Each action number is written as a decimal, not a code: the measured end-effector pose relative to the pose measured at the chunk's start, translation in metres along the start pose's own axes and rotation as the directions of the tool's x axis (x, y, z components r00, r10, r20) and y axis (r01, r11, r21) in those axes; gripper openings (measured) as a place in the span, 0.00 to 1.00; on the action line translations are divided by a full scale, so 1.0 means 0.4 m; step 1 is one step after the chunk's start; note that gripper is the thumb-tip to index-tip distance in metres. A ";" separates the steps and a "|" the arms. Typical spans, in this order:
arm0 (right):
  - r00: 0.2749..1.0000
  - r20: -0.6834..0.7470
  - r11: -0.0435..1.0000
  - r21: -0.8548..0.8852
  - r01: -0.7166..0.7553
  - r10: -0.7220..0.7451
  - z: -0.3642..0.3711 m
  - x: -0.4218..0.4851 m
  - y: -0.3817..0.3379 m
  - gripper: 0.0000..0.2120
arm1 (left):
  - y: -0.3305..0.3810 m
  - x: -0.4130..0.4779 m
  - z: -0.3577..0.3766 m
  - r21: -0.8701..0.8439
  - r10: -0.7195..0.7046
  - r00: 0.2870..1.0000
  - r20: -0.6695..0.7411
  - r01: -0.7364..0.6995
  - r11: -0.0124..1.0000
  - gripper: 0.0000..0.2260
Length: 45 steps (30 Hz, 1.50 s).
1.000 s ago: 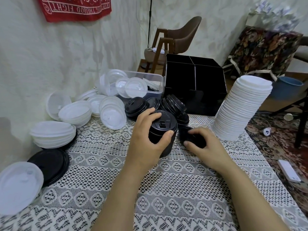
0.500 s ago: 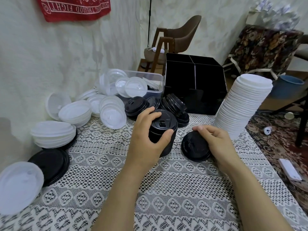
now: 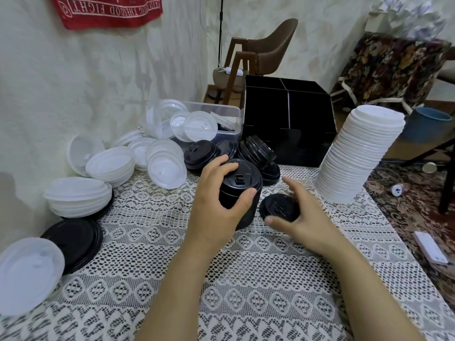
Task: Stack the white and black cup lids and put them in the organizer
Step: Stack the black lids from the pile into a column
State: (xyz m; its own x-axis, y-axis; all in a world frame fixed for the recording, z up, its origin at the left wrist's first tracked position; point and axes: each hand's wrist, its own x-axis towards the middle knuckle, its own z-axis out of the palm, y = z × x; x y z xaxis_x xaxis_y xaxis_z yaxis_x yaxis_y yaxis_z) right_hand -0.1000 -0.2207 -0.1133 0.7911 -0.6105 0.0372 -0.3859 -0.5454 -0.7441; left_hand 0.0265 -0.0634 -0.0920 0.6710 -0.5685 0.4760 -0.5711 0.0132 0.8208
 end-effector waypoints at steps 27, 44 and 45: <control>0.895 0.041 0.862 0.294 0.413 -0.443 0.012 0.062 -0.214 0.29 | 0.005 -0.005 -0.015 -0.127 -0.225 0.973 0.056 0.230 0.965 0.41; 0.884 0.171 0.873 0.322 0.367 -0.435 0.017 0.067 -0.203 0.25 | 0.005 -0.004 -0.019 -0.070 -0.261 0.963 0.071 0.266 0.961 0.37; 0.888 0.159 0.871 0.327 0.365 -0.432 0.020 0.066 -0.202 0.24 | 0.004 -0.005 -0.020 -0.062 -0.264 0.961 0.078 0.269 0.961 0.37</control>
State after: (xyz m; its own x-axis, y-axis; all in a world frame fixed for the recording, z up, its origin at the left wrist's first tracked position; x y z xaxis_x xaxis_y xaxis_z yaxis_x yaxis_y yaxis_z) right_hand -0.0441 -0.1884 -0.0578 0.9444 -0.2153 0.2485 0.1081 -0.5105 -0.8531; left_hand 0.0282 -0.0556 -0.0890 0.7590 -0.6141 0.2163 -0.3392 -0.0894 0.9365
